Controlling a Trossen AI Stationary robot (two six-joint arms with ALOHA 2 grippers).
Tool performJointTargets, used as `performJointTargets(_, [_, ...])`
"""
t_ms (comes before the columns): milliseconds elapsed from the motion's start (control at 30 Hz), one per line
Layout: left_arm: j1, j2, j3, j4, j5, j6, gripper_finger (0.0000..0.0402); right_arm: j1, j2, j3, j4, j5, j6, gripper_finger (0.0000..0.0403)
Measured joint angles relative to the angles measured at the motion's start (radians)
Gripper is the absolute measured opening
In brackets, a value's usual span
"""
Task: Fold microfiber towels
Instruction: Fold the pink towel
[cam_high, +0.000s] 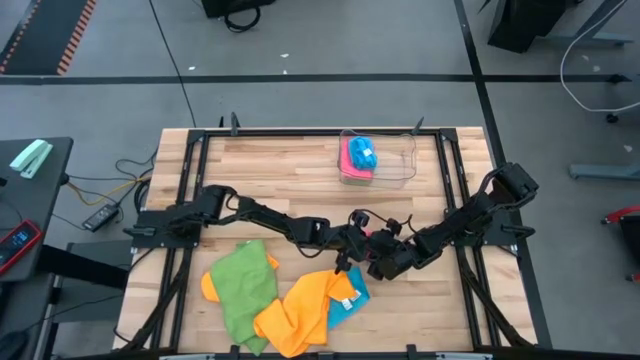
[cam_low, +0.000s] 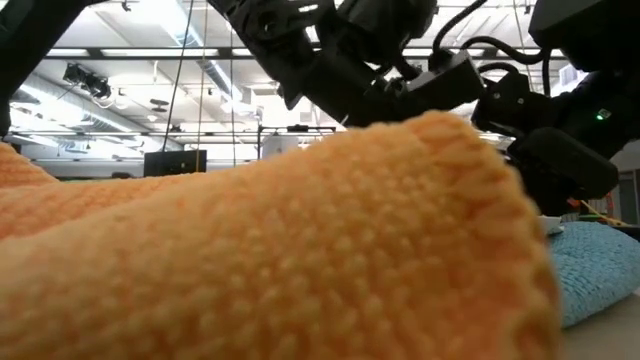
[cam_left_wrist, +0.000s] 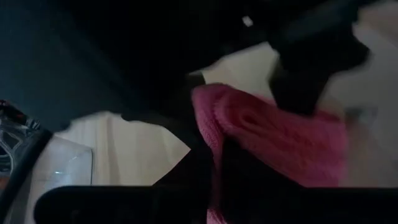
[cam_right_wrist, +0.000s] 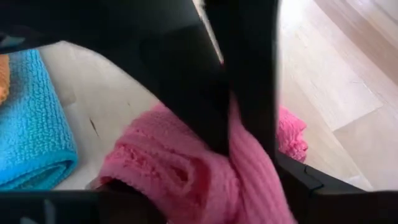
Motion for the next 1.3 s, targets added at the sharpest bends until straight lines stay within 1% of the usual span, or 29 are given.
performJointTargets(100, [-0.001, 0.021, -0.001, 0.037, -0.038, -0.01, 0.0063, 0.0, 0.0, 0.0, -0.008, 0.0, 0.012, 0.0209])
performJointTargets(167, [-0.002, 0.03, 0.0, 0.06, -0.064, -0.011, 0.0083, 0.001, 0.0, 0.0, -0.017, 0.0, 0.032, 0.0209])
performJointTargets(433, [0.002, 0.032, 0.0, 0.062, -0.073, -0.067, 0.0192, 0.0, -0.001, 0.001, -0.023, -0.013, 0.049, 0.0209])
performJointTargets(567, [0.012, 0.031, 0.0, 0.06, -0.065, -0.106, 0.0223, 0.0, -0.01, 0.019, -0.061, -0.029, 0.04, 0.0209])
performJointTargets(733, [0.014, 0.03, 0.001, 0.063, -0.065, -0.117, 0.023, -0.001, -0.059, 0.038, -0.142, -0.079, 0.058, 0.0209])
performJointTargets(867, [0.011, 0.032, 0.0, 0.055, -0.071, -0.114, 0.0221, 0.001, -0.103, 0.044, -0.179, -0.099, 0.101, 0.0209])
performJointTargets(1100, [0.011, 0.032, 0.0, 0.055, -0.071, -0.115, 0.0207, 0.0, -0.17, 0.044, -0.23, -0.121, 0.118, 0.0209])
performJointTargets(1300, [0.011, 0.033, 0.0, 0.055, -0.068, -0.116, 0.0211, 0.01, -0.233, 0.045, -0.298, -0.202, 0.108, 0.0209])
